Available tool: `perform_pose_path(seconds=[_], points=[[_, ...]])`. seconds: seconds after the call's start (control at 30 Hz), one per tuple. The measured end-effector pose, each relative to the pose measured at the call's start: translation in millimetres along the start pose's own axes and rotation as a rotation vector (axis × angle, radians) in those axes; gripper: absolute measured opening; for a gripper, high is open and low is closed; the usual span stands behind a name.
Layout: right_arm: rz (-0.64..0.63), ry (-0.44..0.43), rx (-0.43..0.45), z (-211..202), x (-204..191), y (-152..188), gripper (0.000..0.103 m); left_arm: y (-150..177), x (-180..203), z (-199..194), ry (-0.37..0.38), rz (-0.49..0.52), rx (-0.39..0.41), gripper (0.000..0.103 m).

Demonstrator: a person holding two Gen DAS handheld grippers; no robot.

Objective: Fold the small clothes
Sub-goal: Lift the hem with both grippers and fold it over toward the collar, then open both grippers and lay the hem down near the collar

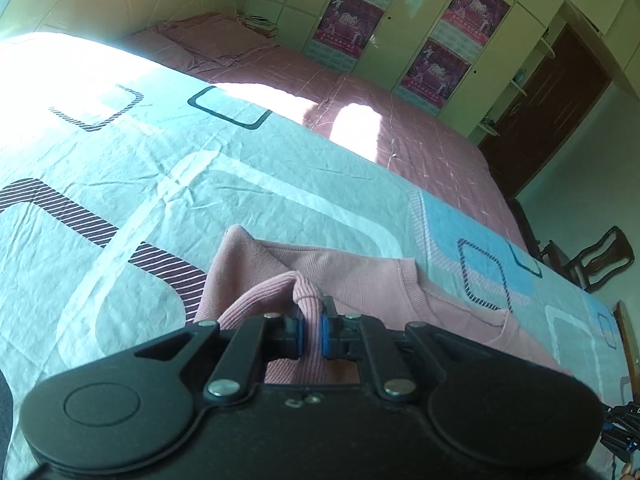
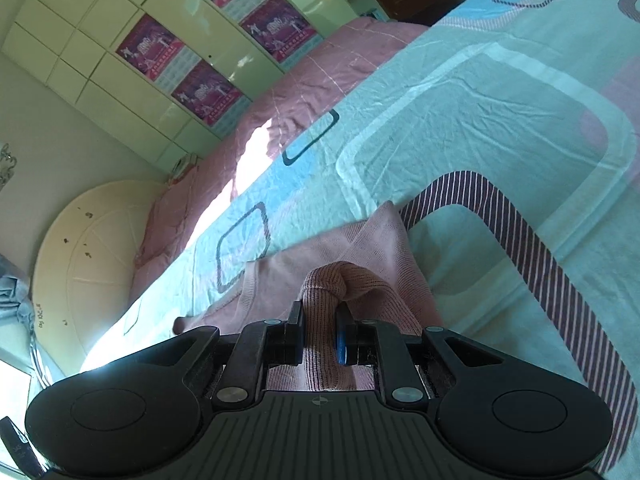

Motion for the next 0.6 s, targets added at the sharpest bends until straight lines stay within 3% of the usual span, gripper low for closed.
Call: perform_pose_path(seconds=[0.07, 0.1, 0.13, 0.17, 0.23, 0.37, 0.43, 0.6], points=[[0.000, 0.013, 0.011, 6.9, 4.8, -3.4, 0.018, 1.8, -4.5, 9.2, -0.014, 0.009, -0.017, 0.022], [0.005, 0.013, 0.022, 7.5, 6.6, -5.5, 0.026, 0.9, -8.1, 11.0, -0.003, -0.007, -0.025, 0.024], [0.004, 0.008, 0.037, 6.7, 8.2, -8.2, 0.029, -1.0, -14.0, 10.3, 0.004, -0.029, -0.025, 0.035], [-0.006, -0.001, 0.052, 5.4, 9.1, -11.4, 0.029, -4.6, -19.9, 8.8, 0.003, -0.053, -0.009, 0.056], [-0.037, -0.011, 0.072, 2.0, 8.7, -16.1, 0.030, -13.1, -31.0, -2.1, -0.004, -0.084, 0.053, 0.073], [-0.124, -0.055, 0.134, 2.1, 6.1, -28.3, 0.035, -25.6, -39.3, -17.1, 0.040, -0.019, 0.079, 0.072], [-0.171, -0.072, 0.140, 5.4, 2.4, -28.0, 0.060, -22.9, -31.3, -15.1, 0.075, 0.069, 0.058, 0.072], [-0.344, -0.099, 0.036, 36.1, -15.1, -3.9, 0.062, 0.5, -0.1, 11.8, 0.115, 0.243, -0.006, 0.069]])
Point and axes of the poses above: each gripper's, at about its wrist camera, not at the fingertips, and z roughly the way its jaws point, x to its right, y to its underside, the point moved 2 cm from there along z, roughly the way its jaws point, and after that the axes turned 15 degrees about x, right-handed, at the moved point
